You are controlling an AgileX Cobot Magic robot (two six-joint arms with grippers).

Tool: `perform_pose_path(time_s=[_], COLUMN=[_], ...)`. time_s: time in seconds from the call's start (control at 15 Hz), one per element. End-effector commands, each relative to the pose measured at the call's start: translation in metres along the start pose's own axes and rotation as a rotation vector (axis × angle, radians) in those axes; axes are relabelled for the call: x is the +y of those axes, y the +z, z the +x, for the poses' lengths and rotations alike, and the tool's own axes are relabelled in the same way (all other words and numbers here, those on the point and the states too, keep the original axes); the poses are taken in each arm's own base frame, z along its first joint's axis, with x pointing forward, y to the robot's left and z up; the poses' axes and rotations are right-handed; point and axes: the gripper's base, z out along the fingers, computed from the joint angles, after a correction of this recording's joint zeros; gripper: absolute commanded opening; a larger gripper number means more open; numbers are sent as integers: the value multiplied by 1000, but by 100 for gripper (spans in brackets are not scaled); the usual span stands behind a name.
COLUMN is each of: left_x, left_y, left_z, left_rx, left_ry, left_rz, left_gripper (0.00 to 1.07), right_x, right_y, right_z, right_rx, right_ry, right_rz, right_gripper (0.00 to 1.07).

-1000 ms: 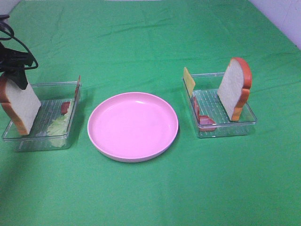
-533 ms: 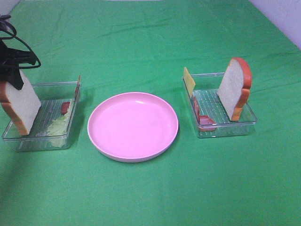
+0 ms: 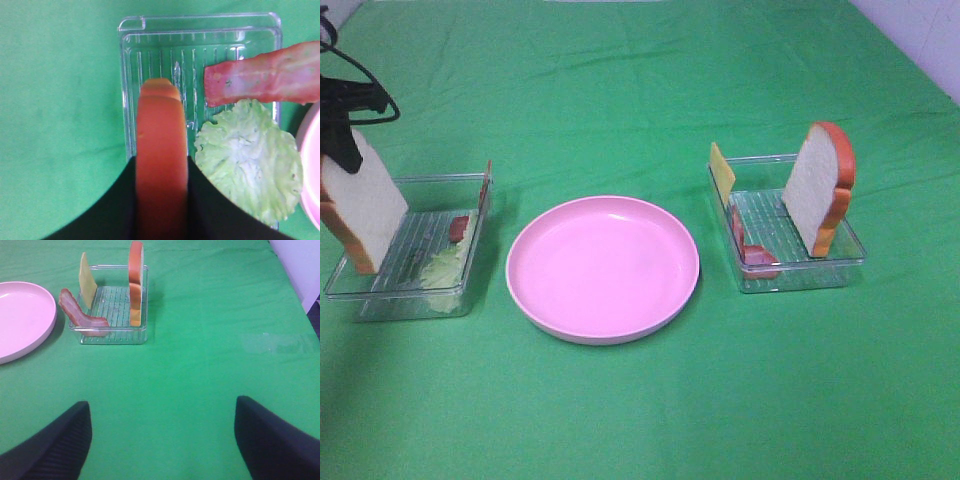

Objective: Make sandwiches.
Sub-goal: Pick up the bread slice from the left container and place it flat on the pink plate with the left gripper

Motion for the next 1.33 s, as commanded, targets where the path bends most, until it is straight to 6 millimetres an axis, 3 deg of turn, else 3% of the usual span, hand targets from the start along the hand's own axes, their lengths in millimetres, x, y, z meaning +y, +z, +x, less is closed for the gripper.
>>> perform_pose_path(time_s=[0.07, 0.13, 0.4, 0.6, 0.93, 1.0, 1.33], left_x=[-8, -9, -26, -42, -62, -64, -119], left_y=[-43, -53, -136, -154, -135, -124, -59], left_z=[2, 4, 22, 28, 25, 25, 33], left_rx=[-79, -98, -296, -329, -248, -216, -54], left_ry=[46, 65, 70, -6, 41, 22, 144], left_rz=[8, 8, 102, 290, 547, 572, 596], left_gripper=[0, 0, 0, 0, 0, 0, 0], right_x=[0, 0, 0, 0, 0, 0, 1], right_y=[-2, -2, -2, -2, -2, -2, -2], right_z=[0, 0, 0, 0, 0, 0, 0], right_rx=[-25, -25, -25, -25, -25, -25, -25], right_ry=[-13, -13, -13, -13, -13, -12, -11], right_rz=[4, 4, 4, 4, 4, 3, 2], right_gripper=[75, 75, 75, 75, 75, 75, 75])
